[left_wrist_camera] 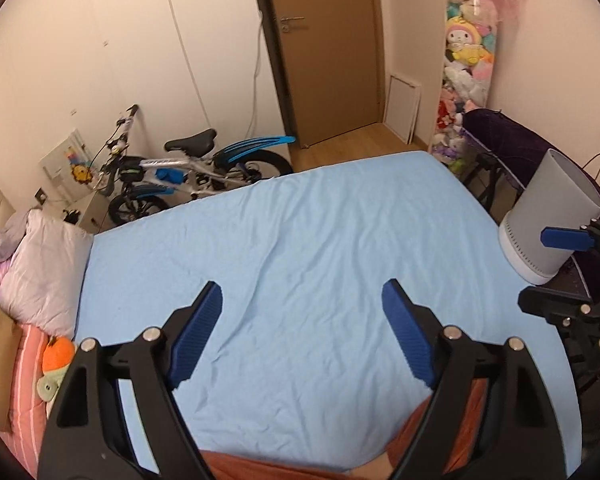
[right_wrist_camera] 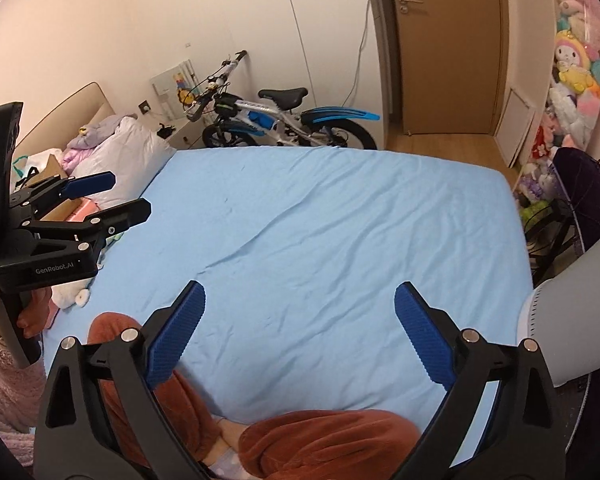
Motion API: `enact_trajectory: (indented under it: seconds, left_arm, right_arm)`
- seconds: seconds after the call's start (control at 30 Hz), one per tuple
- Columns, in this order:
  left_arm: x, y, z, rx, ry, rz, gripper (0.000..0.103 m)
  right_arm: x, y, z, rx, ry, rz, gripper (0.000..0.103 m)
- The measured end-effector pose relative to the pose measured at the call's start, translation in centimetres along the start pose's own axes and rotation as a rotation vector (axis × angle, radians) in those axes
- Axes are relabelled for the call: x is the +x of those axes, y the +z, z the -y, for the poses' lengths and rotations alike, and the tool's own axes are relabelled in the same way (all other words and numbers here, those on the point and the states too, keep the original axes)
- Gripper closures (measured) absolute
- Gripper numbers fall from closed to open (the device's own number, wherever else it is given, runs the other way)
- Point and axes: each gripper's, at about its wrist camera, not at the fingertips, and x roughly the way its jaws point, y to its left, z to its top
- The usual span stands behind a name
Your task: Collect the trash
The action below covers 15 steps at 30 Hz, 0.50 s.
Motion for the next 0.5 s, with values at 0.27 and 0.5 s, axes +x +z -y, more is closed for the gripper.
enact_trajectory:
  seconds: [0.27,0.5]
  left_arm:
    - [-1.3,-3.8,-6.7,-0.072,0.061,-0.06,0.021]
    - [-1.9,-5.4,-10.1,-0.104,0.078,-0.077,0.021]
  right_arm:
    - [0.7,0.2,-6.6,-0.098,-0.01,-0.027,0.01]
    - [1.4,0.9,-11.5,-0.197,-0.011,-0.03,0.01]
